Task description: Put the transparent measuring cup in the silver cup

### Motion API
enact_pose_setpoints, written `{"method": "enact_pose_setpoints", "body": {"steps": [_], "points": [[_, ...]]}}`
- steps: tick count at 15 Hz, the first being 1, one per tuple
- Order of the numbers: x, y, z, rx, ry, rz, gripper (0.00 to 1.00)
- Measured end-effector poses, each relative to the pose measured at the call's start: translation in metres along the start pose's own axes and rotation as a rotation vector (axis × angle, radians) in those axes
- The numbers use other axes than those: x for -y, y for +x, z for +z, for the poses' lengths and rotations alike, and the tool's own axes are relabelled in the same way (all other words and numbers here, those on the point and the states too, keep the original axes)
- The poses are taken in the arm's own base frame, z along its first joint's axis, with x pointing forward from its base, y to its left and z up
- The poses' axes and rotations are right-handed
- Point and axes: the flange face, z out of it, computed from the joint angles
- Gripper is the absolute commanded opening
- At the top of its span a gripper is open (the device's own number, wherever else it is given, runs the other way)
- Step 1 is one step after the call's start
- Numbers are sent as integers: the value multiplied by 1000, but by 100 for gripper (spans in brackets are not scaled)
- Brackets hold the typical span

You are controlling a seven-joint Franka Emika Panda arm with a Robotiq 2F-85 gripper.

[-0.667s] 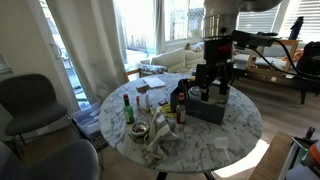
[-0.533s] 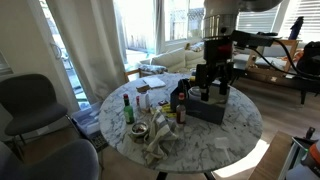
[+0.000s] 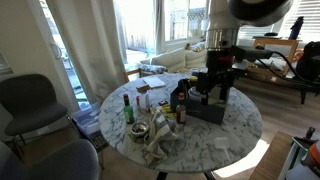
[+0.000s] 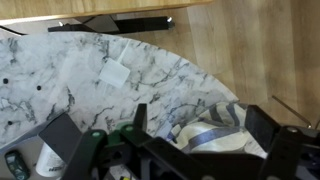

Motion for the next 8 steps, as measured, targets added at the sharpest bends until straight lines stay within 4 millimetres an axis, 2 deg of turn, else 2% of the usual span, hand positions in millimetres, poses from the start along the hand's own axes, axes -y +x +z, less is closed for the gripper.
{"method": "enact_pose_setpoints", "body": {"steps": [2, 3, 6, 8], "points": [[-21, 1, 27, -33, 6, 44, 100], [-30, 6, 33, -60, 13, 70, 100], [-51, 21, 18, -102, 51, 153, 100], [-57, 23, 16, -104, 60, 170, 100]]}}
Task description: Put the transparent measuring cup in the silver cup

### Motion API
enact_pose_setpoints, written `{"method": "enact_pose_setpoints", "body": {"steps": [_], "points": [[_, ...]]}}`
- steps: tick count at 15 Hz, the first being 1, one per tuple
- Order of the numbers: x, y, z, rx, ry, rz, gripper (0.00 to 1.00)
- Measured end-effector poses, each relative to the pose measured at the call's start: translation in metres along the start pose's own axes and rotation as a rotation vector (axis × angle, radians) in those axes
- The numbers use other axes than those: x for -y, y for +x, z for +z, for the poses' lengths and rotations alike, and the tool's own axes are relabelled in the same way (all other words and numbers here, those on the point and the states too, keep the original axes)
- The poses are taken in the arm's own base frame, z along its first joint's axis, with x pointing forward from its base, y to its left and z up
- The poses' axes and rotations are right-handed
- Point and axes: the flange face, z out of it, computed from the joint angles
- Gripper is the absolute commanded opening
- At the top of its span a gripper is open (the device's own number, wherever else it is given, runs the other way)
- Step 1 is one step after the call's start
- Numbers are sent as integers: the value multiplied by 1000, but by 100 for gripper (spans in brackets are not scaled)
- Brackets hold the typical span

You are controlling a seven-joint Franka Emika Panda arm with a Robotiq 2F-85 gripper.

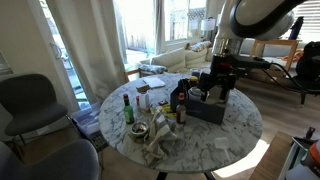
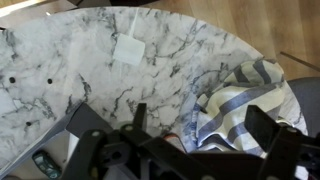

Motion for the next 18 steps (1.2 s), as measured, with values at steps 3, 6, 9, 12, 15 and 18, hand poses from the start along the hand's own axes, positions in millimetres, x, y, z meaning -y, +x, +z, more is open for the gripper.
{"method": "enact_pose_setpoints", "body": {"steps": [3, 6, 9, 12, 15, 18], "points": [[-1, 1, 0, 9, -1, 11, 100], [-28, 5, 14, 105, -21, 90, 100], [-68, 17, 34, 193, -54, 203, 100], [-95, 22, 47, 261, -43, 250, 100], [-97, 23, 47, 268, -37, 252, 100], [-96, 24, 47, 270, -37, 251, 100]]}}
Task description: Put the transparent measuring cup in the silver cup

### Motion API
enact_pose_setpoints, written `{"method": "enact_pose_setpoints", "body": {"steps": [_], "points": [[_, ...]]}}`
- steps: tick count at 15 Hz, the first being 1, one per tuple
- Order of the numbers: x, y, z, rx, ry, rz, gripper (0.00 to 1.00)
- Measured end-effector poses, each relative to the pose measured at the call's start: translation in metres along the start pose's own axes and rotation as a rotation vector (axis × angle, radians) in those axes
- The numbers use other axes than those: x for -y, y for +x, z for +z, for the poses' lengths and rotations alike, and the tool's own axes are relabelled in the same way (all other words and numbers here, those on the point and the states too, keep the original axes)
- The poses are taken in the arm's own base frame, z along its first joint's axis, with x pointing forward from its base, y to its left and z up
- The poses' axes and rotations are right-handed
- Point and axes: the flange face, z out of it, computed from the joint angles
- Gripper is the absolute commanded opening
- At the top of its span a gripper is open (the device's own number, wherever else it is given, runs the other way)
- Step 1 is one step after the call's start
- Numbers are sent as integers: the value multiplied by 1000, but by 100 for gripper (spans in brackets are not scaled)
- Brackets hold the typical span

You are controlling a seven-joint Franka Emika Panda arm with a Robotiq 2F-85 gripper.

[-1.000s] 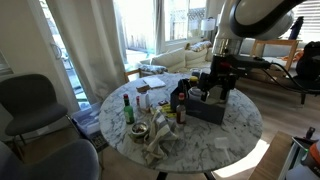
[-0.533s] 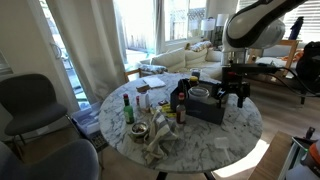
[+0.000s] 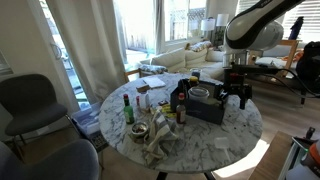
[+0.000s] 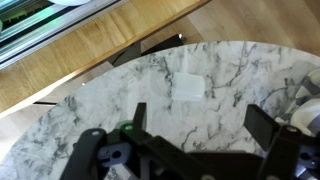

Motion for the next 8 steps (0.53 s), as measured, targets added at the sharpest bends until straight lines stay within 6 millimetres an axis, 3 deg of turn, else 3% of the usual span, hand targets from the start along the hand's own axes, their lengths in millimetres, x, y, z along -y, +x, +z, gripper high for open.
{"method": "enact_pose_setpoints", "body": {"steps": [3, 8], "points": [[2, 7, 17, 46, -15, -12, 100], [9, 30, 81, 160, -67, 33, 100]]}}
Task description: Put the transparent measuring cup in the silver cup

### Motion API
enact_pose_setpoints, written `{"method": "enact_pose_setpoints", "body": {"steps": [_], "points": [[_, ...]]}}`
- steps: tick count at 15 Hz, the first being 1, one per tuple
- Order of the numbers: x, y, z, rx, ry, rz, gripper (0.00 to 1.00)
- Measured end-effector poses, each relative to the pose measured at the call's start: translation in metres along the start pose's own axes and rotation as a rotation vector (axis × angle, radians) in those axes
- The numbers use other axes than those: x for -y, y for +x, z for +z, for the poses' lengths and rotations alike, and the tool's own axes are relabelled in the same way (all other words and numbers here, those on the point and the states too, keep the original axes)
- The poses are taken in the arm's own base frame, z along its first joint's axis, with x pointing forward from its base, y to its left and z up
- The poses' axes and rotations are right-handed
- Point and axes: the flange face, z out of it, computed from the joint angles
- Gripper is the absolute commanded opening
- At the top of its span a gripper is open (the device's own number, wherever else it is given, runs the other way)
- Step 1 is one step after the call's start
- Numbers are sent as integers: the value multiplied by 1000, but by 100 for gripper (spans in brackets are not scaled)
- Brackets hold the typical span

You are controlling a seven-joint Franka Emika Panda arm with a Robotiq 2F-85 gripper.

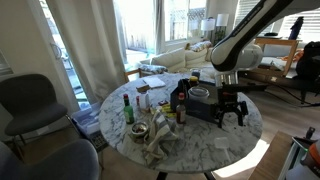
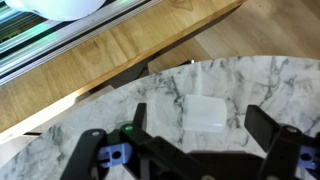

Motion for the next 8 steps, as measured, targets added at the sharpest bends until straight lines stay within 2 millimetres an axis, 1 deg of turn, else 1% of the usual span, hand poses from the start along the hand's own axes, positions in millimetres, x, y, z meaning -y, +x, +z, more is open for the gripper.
{"method": "enact_pose_setpoints", "body": {"steps": [2, 4, 8], "points": [[11, 15, 22, 7, -12, 31, 100], [22, 28, 38, -4, -20, 53, 100], [40, 47, 55, 8, -27, 59, 100]]}}
